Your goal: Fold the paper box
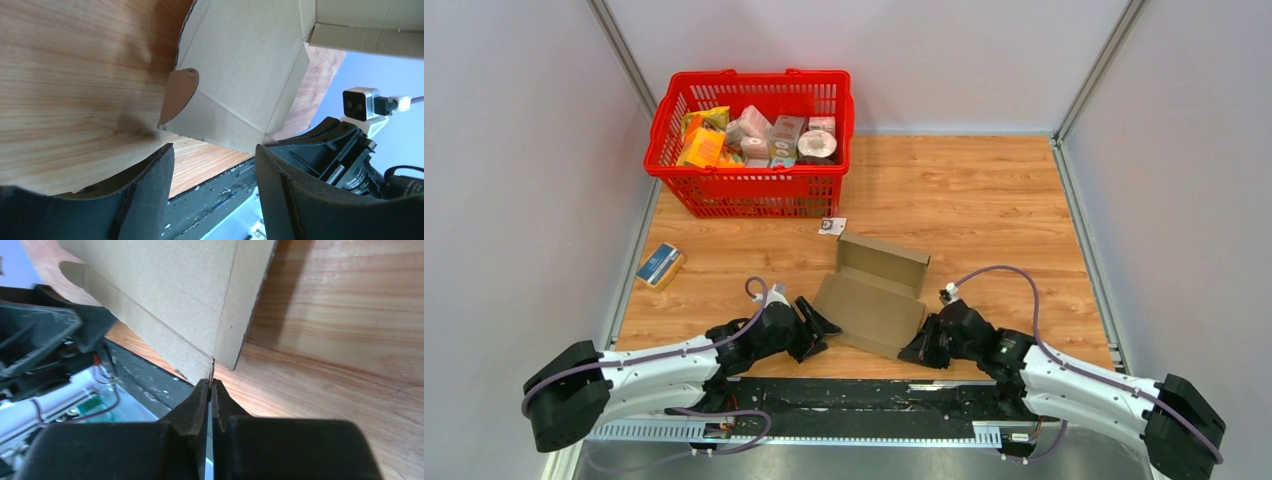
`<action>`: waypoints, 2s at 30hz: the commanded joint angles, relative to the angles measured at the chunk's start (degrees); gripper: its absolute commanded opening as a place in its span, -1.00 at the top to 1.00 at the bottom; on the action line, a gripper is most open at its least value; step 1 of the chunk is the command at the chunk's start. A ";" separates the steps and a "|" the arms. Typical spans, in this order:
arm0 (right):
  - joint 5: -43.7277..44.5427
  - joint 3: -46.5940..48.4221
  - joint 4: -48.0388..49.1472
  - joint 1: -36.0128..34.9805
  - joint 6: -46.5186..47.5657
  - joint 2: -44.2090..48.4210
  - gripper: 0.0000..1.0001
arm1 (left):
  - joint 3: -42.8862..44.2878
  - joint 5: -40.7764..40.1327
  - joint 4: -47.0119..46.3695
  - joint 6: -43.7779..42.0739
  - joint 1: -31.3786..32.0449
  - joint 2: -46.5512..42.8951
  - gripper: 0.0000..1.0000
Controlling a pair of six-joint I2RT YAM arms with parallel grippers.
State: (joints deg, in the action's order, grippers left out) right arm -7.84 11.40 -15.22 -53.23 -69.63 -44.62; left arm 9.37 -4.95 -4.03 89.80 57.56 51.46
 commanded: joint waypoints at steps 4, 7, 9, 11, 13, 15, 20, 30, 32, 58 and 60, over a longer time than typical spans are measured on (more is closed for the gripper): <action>3.88 -3.84 7.66 -0.12 -11.40 10.76 1.00 | 2.06 3.37 1.65 9.08 -0.17 1.89 -0.33; 4.76 -3.67 7.23 -0.12 -12.47 13.68 1.00 | 2.41 1.79 1.93 9.16 -0.08 1.27 -0.34; 4.59 -3.14 6.87 -0.12 -12.81 14.38 1.00 | 1.98 0.82 -2.52 9.95 -0.08 2.49 -0.35; 4.32 -2.87 7.40 -0.12 -12.55 14.21 1.00 | 2.58 0.82 -5.18 9.26 -0.17 4.16 -0.35; 4.23 -2.87 8.71 -0.12 -12.03 13.34 1.00 | 3.46 0.64 -8.17 7.94 -0.08 7.24 -0.36; 3.97 -2.79 10.03 -0.20 -11.94 12.02 1.00 | 3.82 0.82 -12.90 6.54 -0.08 10.83 -0.35; 1.25 -2.26 12.67 -0.20 -10.98 9.47 1.00 | 3.91 1.87 -22.14 6.88 -0.08 17.43 -0.30; 3.87 6.93 -2.90 -0.29 9.10 10.85 -0.24 | 5.39 -1.55 -11.98 -10.50 -0.08 8.09 0.98; 7.72 10.56 -9.09 -0.29 14.31 12.44 -0.52 | 9.50 -4.69 1.76 -17.16 -0.08 2.36 1.00; 24.97 32.46 -31.62 -0.20 32.36 23.17 -1.00 | 80.70 3.96 83.30 -102.26 0.01 32.71 1.00; 25.59 32.63 -33.02 -0.20 32.18 23.96 -1.00 | 86.16 4.16 83.84 -103.42 0.53 40.36 1.00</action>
State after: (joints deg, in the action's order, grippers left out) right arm 14.96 43.44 -46.24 -53.23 -36.49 -22.20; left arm 87.39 -3.42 75.48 -3.33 57.30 81.47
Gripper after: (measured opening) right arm 0.998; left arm 0.010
